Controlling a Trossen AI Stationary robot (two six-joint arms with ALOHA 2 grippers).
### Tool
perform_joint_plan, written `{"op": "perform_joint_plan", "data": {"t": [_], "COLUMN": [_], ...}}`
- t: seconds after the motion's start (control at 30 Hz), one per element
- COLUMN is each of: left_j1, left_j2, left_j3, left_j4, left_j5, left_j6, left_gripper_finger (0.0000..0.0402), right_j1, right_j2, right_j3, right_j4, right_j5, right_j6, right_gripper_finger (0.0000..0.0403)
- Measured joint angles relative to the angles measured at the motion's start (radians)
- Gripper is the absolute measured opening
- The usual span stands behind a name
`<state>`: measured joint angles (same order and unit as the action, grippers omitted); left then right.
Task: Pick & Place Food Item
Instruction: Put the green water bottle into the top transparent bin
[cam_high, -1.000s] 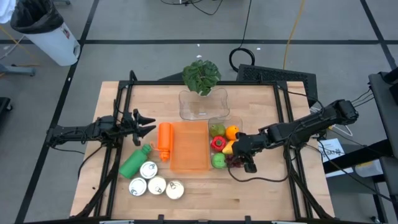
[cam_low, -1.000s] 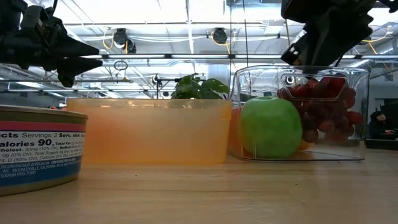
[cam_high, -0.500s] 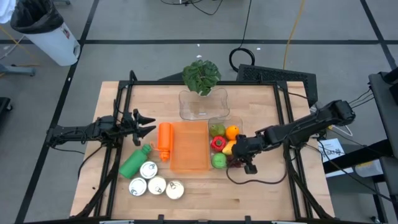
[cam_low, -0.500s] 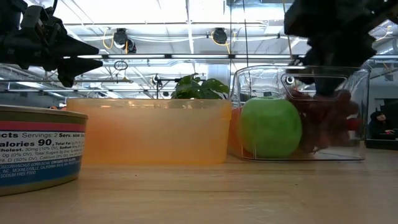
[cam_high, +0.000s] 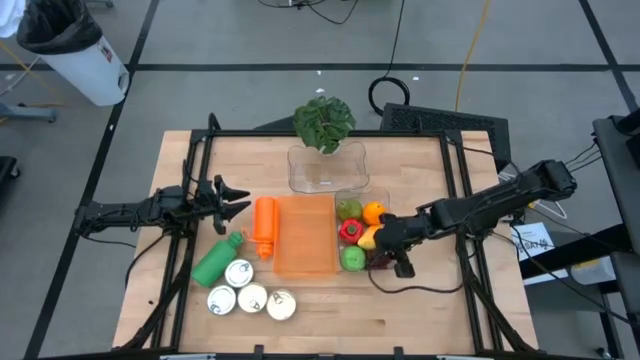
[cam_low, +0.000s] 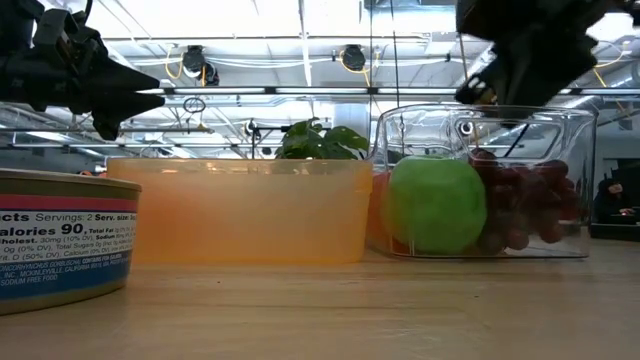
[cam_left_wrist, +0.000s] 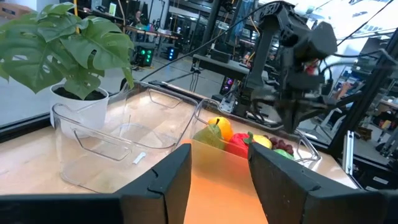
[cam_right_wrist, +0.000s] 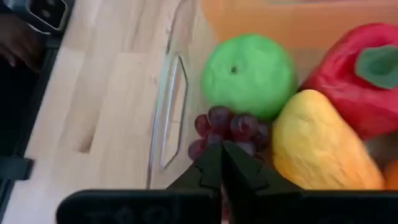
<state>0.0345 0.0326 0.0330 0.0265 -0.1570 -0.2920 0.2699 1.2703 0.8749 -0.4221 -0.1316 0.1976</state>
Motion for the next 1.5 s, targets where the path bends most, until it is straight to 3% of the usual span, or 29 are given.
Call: {"op": "perform_joint_plan", "data": {"t": [0.13,0.2,0.37,0.67,0.77,0.93,1.2,1.3,1.5], "left_j1": [0.000,0.000,0.000,0.000,0.000,0.000,0.000,0.000,0.000], "left_j2": [0.000,0.000,0.000,0.000,0.000,0.000,0.000,0.000,0.018], "left_j3": [0.000,0.000,0.000,0.000,0.000,0.000,0.000,0.000,0.007], "left_j4": [0.000,0.000,0.000,0.000,0.000,0.000,0.022,0.031,-0.016], "left_j5": [0.000,0.000,0.000,0.000,0.000,0.000,-0.002,-0.005,0.040], "left_j6": [0.000,0.000,0.000,0.000,0.000,0.000,0.001,-0.011,-0.147], "left_gripper_finger": [0.0164,0.0164,0.0173,0.0196,0.0204,0.0205,0.0189,0.0184,0.0175], "right_j1": [0.000,0.001,-0.030,-0.200,-0.263,-0.362,-0.434,-0.441,-0.448], "right_j2": [-0.095,-0.161,-0.331,-0.576,-0.615,-0.620,-0.620,-0.627,-0.661], "right_j3": [0.001,-0.032,-0.264,-0.526,-0.571,-0.635,-0.672,-0.672,-0.672], "right_j4": [-0.008,0.023,0.321,0.656,0.747,0.909,0.948,0.946,0.947], "right_j5": [0.006,0.068,0.211,0.208,0.165,-0.002,-0.034,-0.110,-0.130], "right_j6": [-0.017,-0.056,-0.132,-0.203,-0.244,-0.204,-0.188,-0.215,-0.273], "right_gripper_finger": [0.0001,0.0001,0.0000,0.0000,0.0000,0.0000,0.0000,0.0000,0.0000]}}
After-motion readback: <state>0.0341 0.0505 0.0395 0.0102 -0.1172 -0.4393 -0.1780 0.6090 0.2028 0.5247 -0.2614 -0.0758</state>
